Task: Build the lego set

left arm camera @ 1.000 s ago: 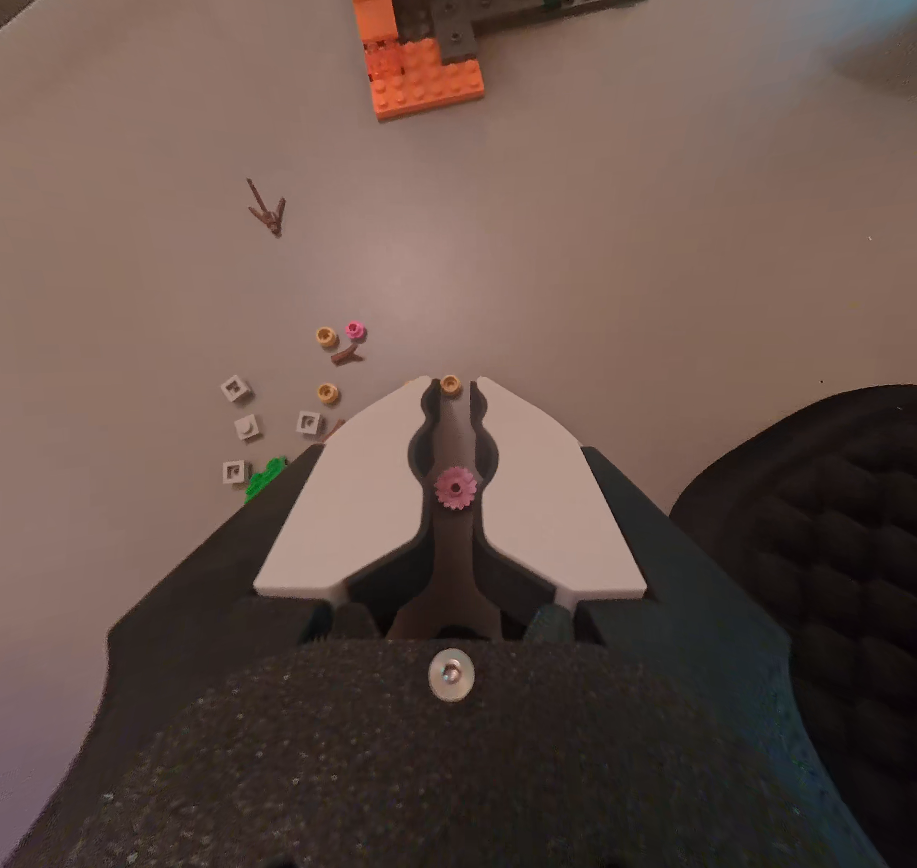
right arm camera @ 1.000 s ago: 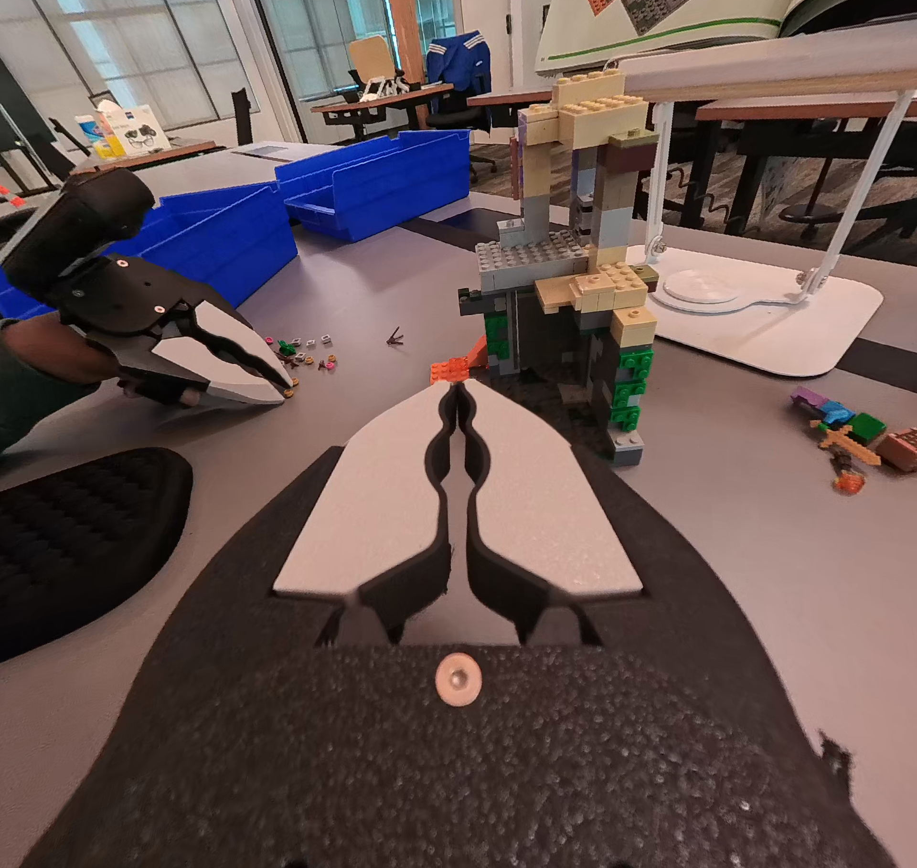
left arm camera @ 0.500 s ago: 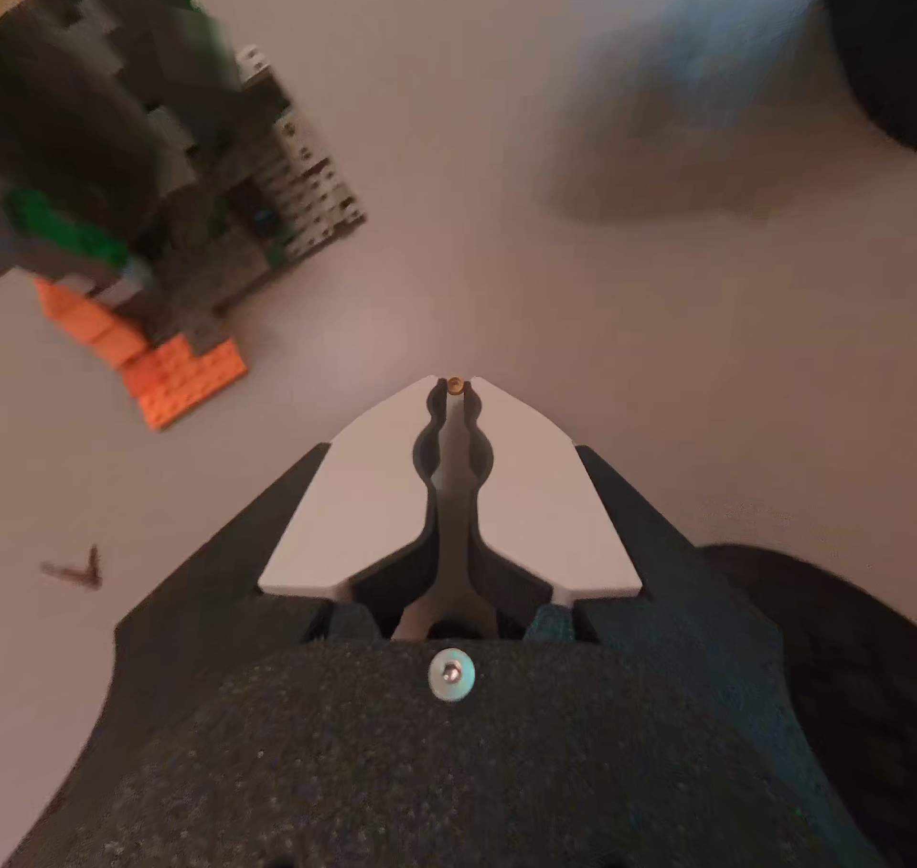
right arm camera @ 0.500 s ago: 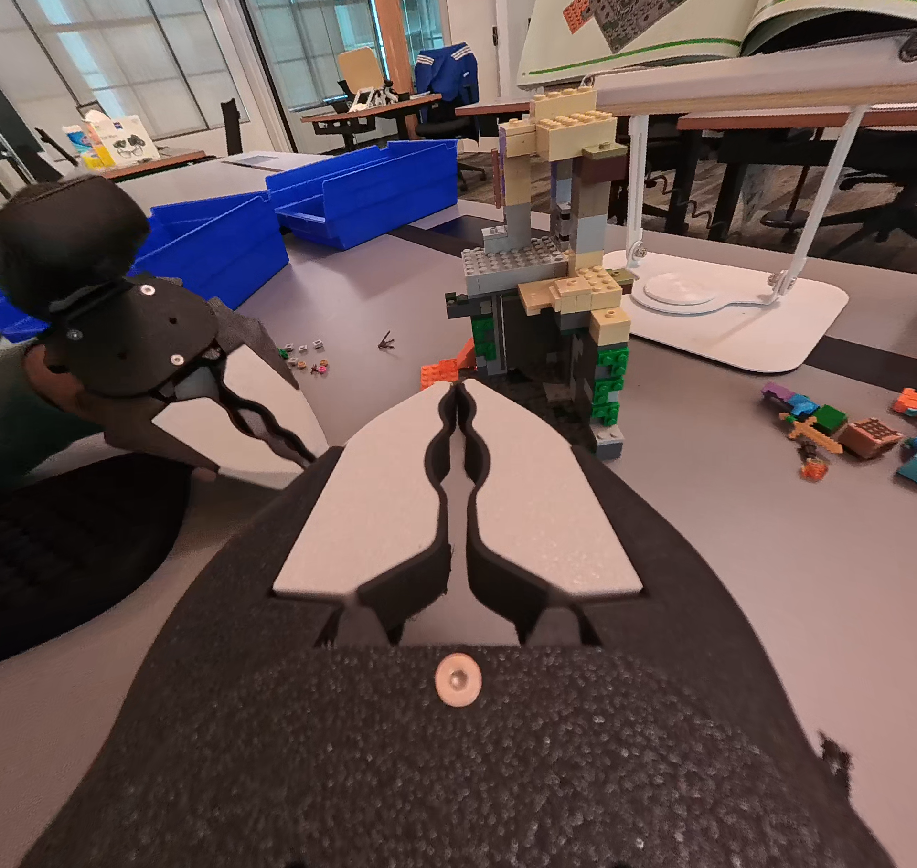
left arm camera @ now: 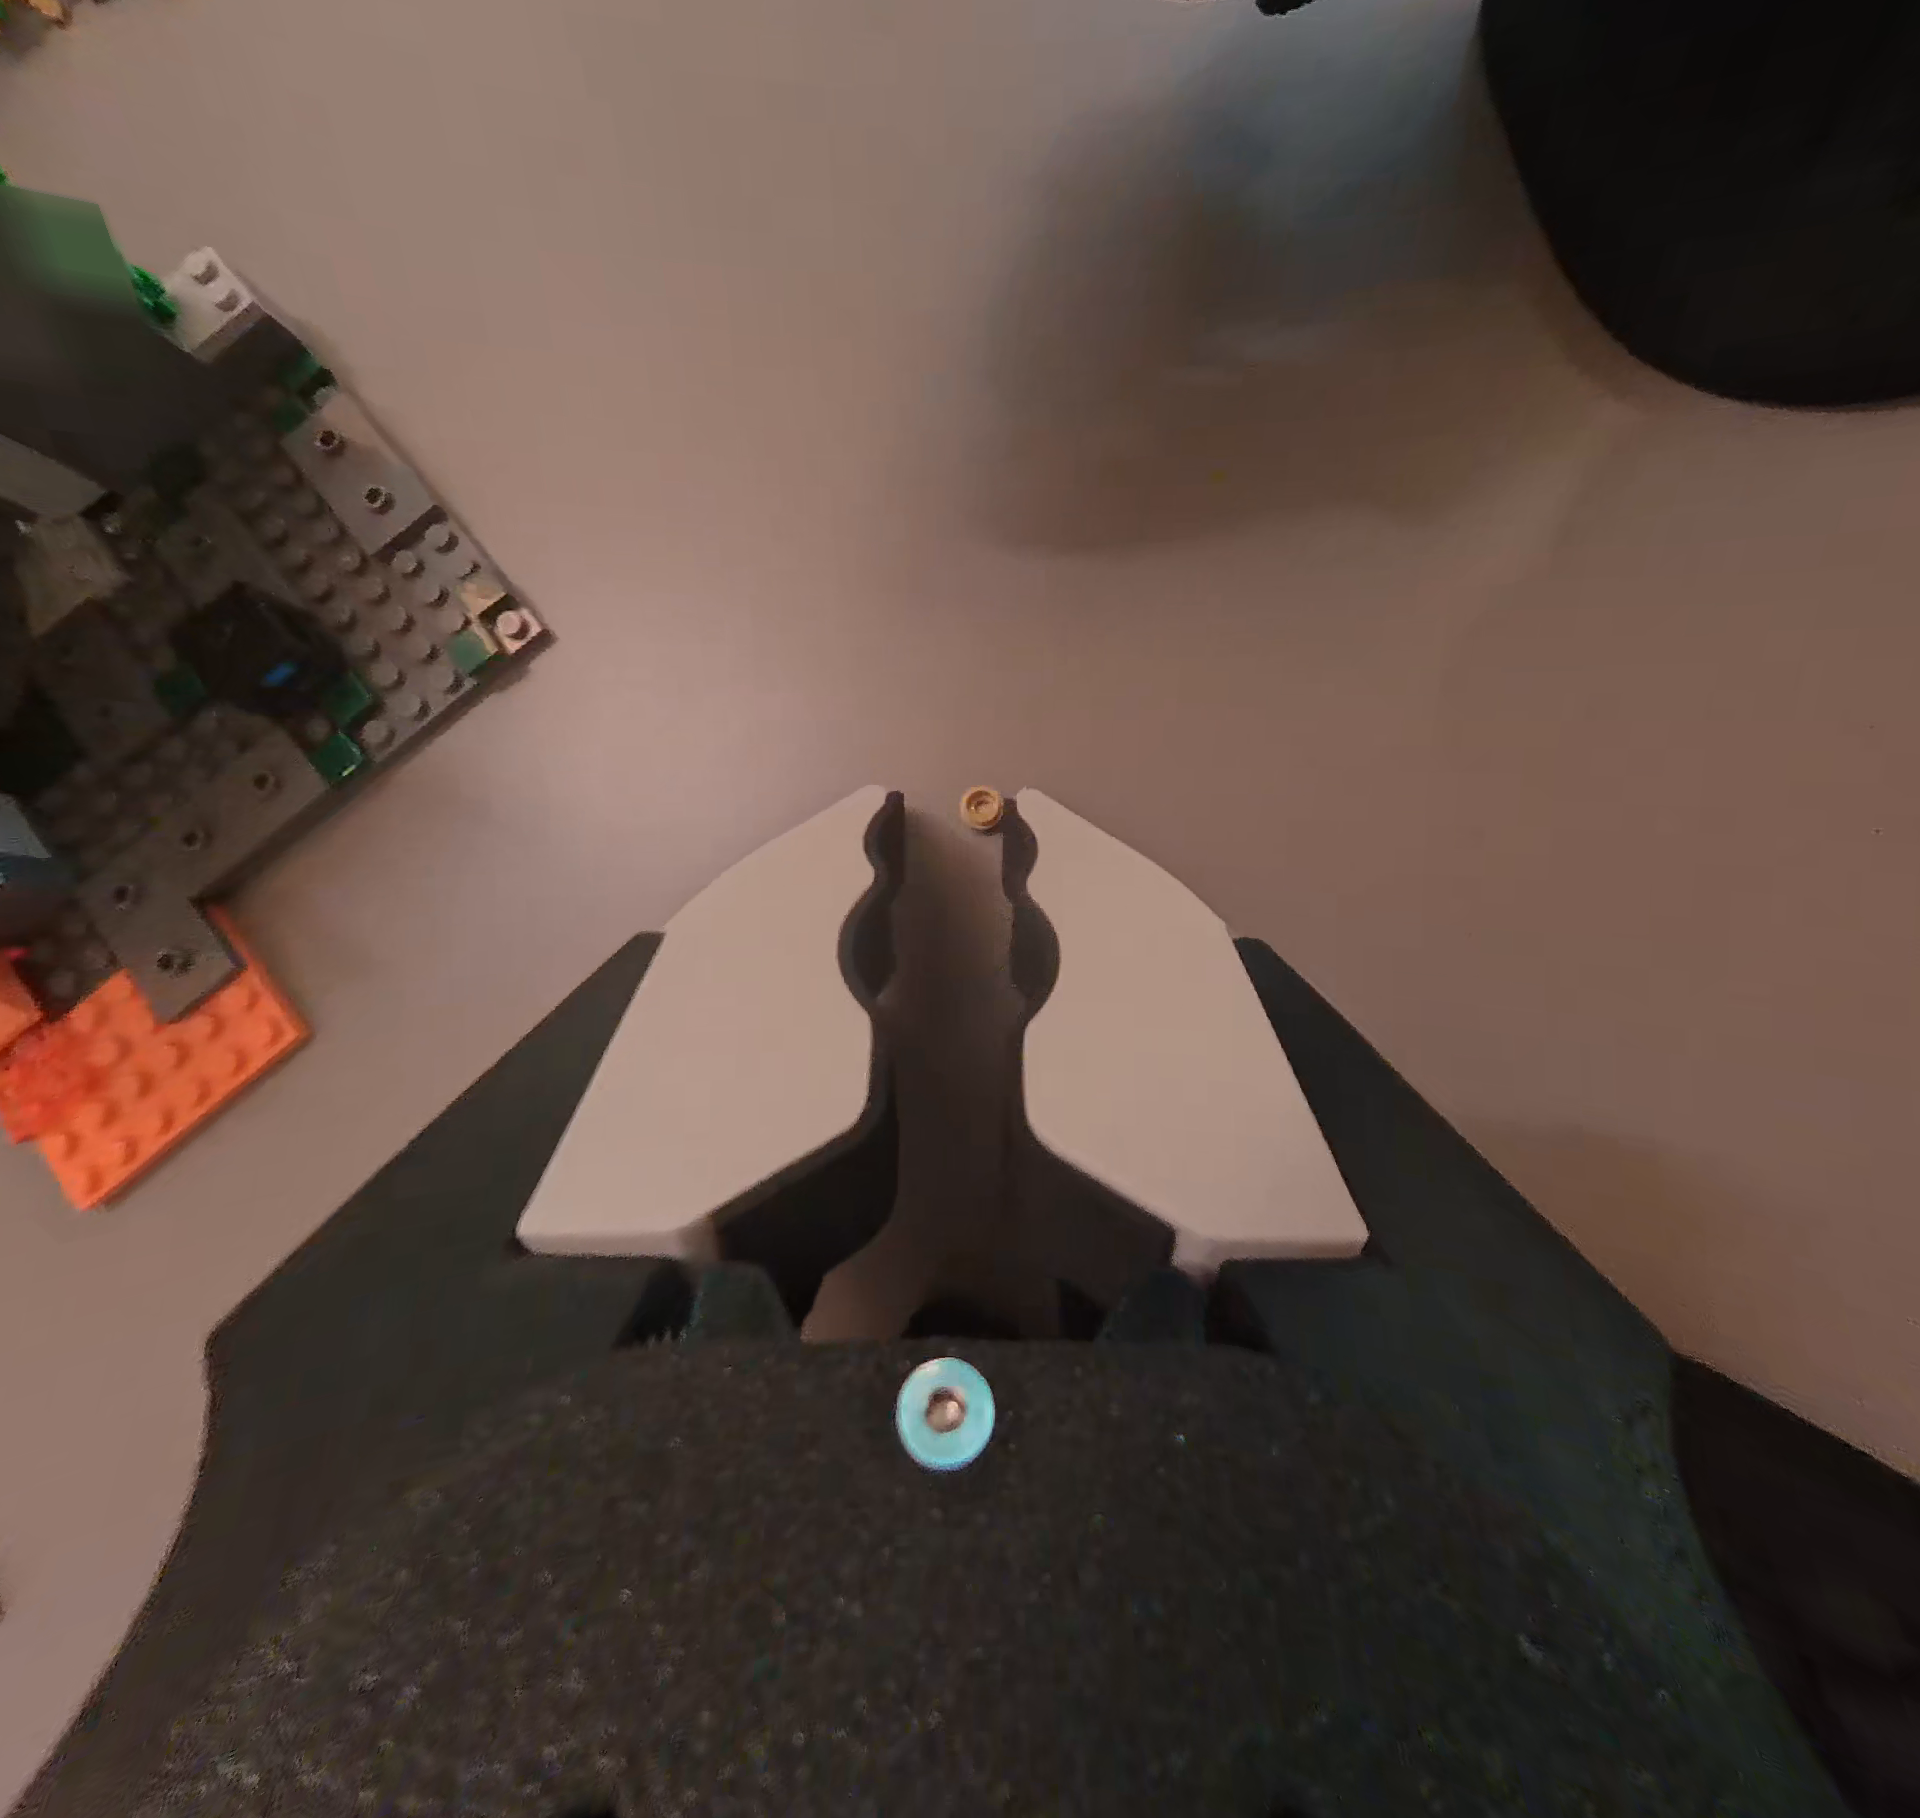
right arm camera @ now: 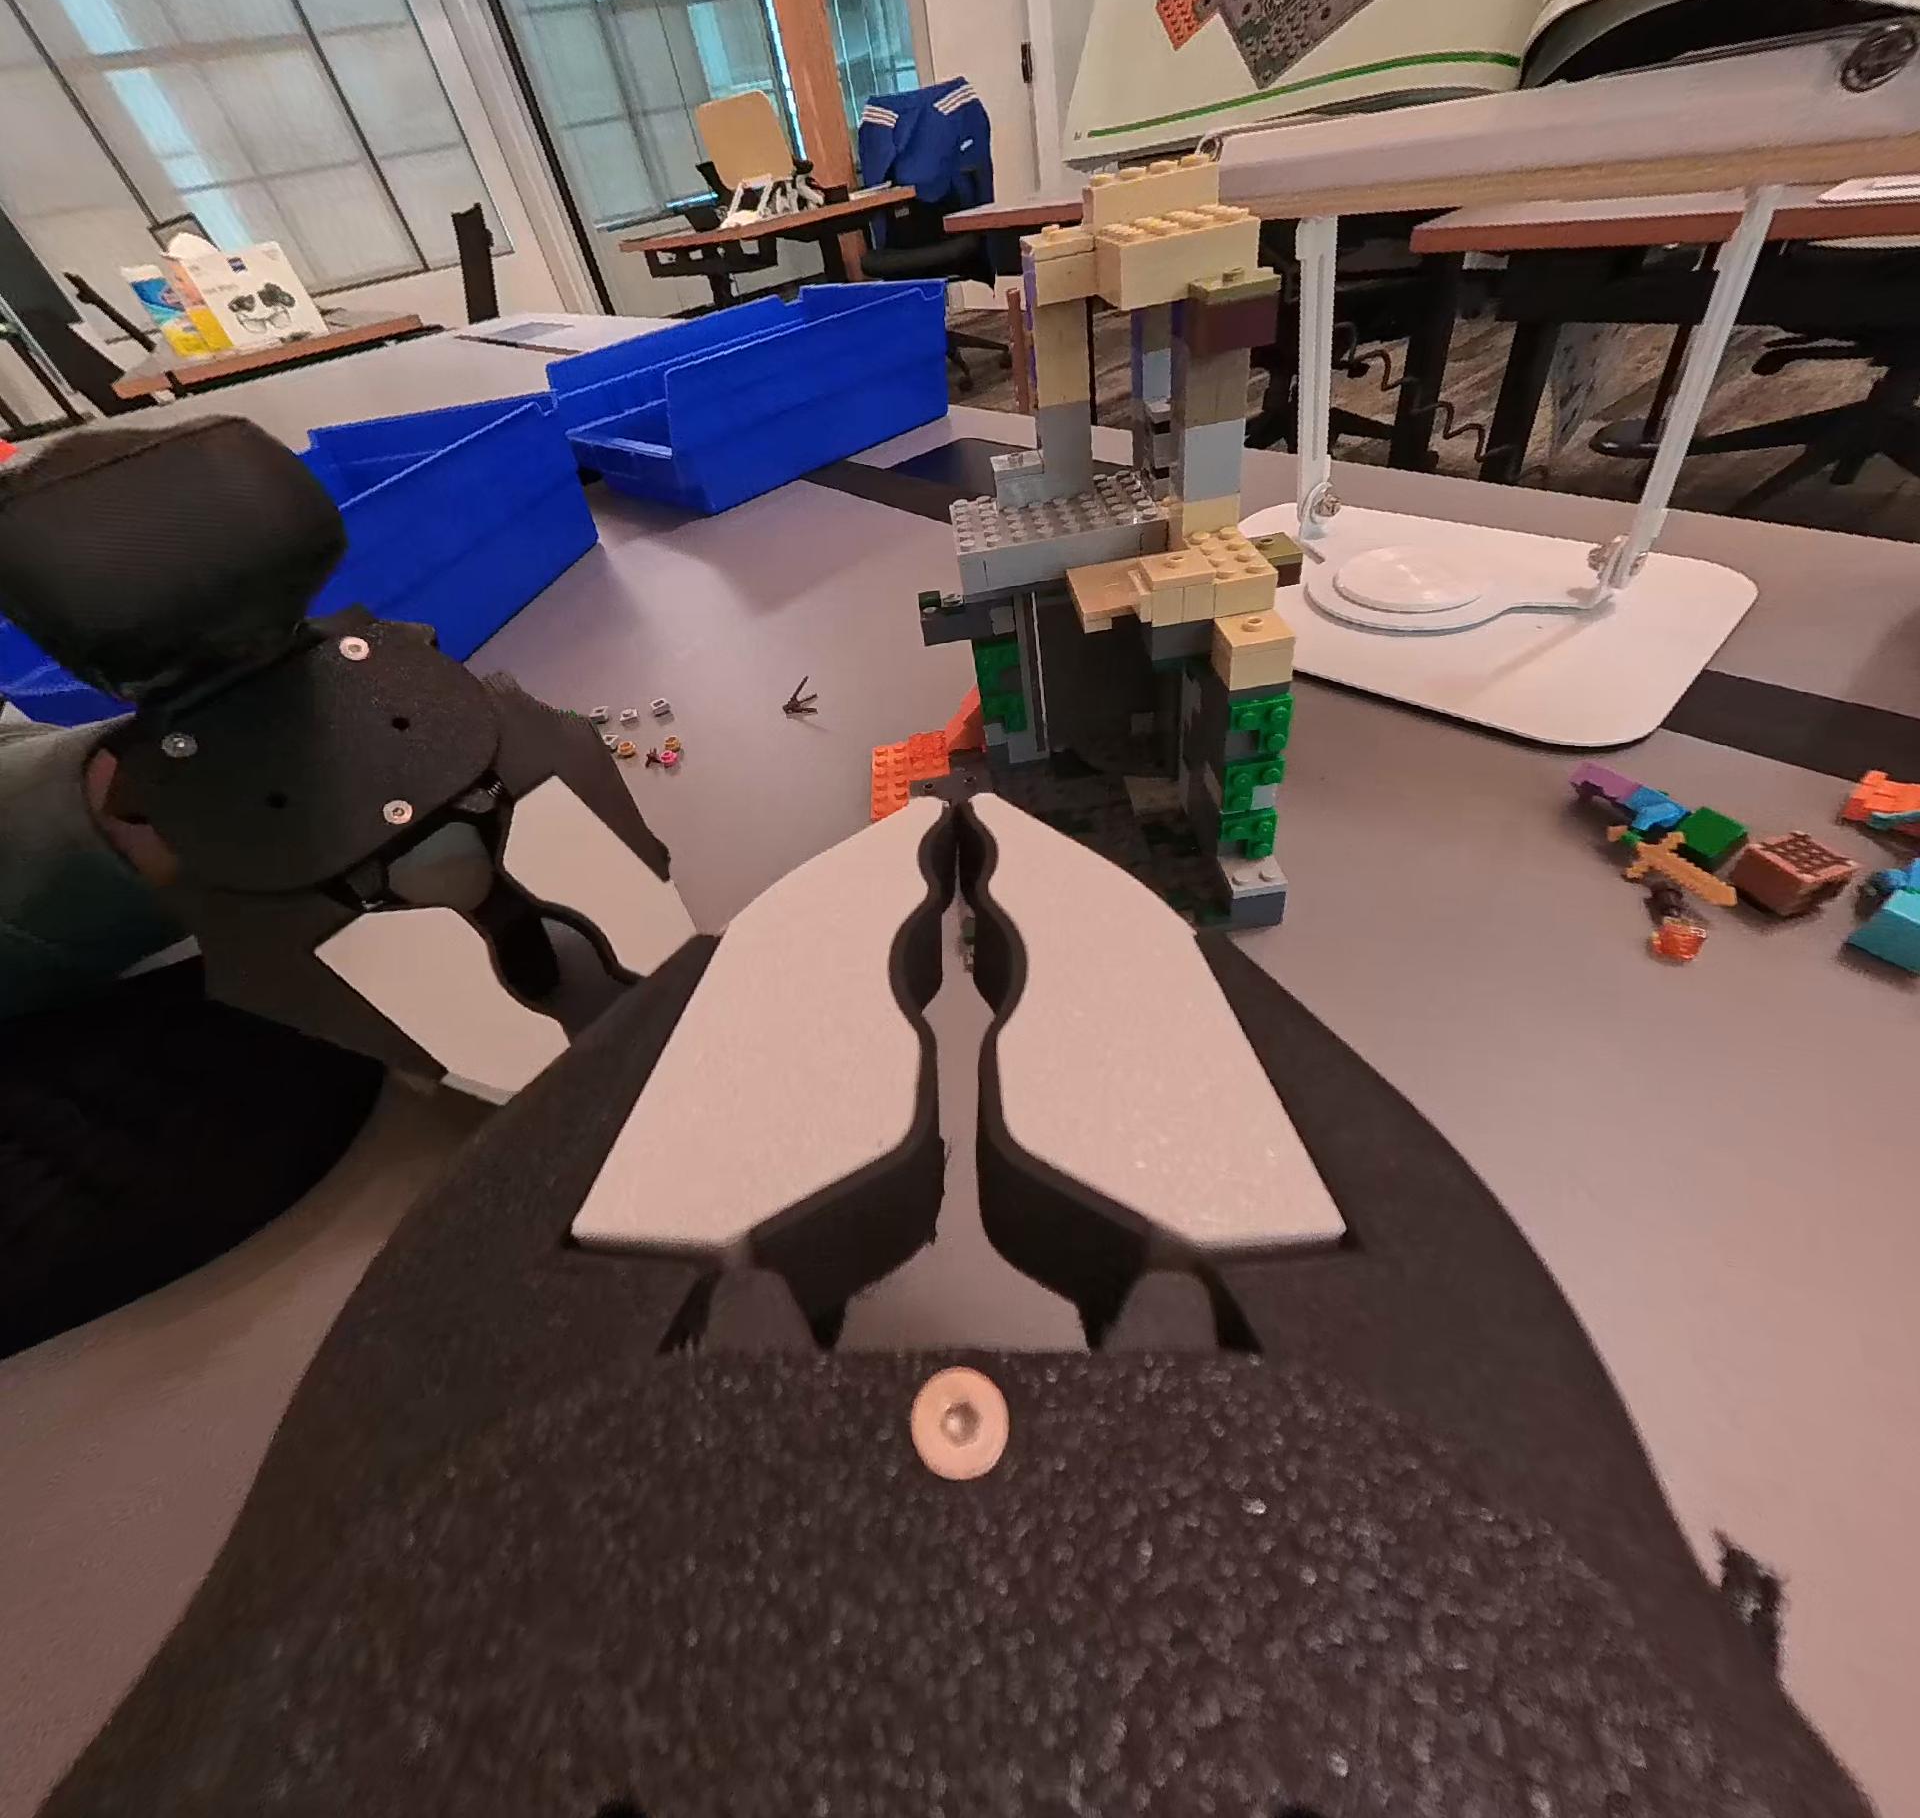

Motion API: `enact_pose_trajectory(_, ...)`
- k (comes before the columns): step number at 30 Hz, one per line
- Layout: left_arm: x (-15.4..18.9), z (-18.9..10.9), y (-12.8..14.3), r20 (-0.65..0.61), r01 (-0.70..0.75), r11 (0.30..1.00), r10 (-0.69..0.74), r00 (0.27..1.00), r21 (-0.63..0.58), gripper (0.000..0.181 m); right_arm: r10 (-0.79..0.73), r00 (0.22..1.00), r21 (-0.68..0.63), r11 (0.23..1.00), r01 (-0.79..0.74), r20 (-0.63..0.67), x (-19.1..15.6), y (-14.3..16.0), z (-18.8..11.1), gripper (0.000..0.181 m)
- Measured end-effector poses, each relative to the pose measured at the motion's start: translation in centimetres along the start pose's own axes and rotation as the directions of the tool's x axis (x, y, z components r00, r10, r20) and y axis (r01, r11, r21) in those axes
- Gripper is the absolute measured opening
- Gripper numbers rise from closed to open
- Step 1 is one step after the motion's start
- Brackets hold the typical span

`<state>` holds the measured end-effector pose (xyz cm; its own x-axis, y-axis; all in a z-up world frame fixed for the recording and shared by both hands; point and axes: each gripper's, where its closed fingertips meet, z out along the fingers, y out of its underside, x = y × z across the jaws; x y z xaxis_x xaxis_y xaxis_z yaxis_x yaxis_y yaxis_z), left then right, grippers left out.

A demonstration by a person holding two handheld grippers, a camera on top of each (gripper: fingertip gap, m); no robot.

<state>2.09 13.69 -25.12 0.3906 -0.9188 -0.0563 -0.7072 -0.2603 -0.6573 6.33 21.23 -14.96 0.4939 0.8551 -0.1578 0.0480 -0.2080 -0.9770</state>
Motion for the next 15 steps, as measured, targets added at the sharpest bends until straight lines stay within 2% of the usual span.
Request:
enact_pose_trajectory(4,-0.7,-1.7,0.0,0.009,0.041,0.998,-0.041,0.999,0.047,0.021,0.002,1.000,0.001,1.000,-0.002,0.000,0.0,0.0,0.0,0.000)
enact_pose_trajectory(8,-2.9,-5.5,0.9,0.067,0.110,0.988,-0.117,0.991,0.108,0.023,0.009,1.000,0.001,1.000,-0.009,0.003,0.0,0.0,0.0,0.000)
enact_pose_trajectory(12,-5.4,-9.4,4.0,0.172,0.186,0.975,-0.205,0.964,0.119,0.022,0.012,1.000,-0.001,1.000,-0.012,0.009,-0.1,0.0,0.0,0.000)
enact_pose_trajectory(15,-6.3,-11.2,7.1,0.237,0.225,0.973,-0.232,0.943,0.060,0.021,0.016,1.000,-0.007,1.000,-0.016,0.012,-0.1,0.2,0.1,0.000)
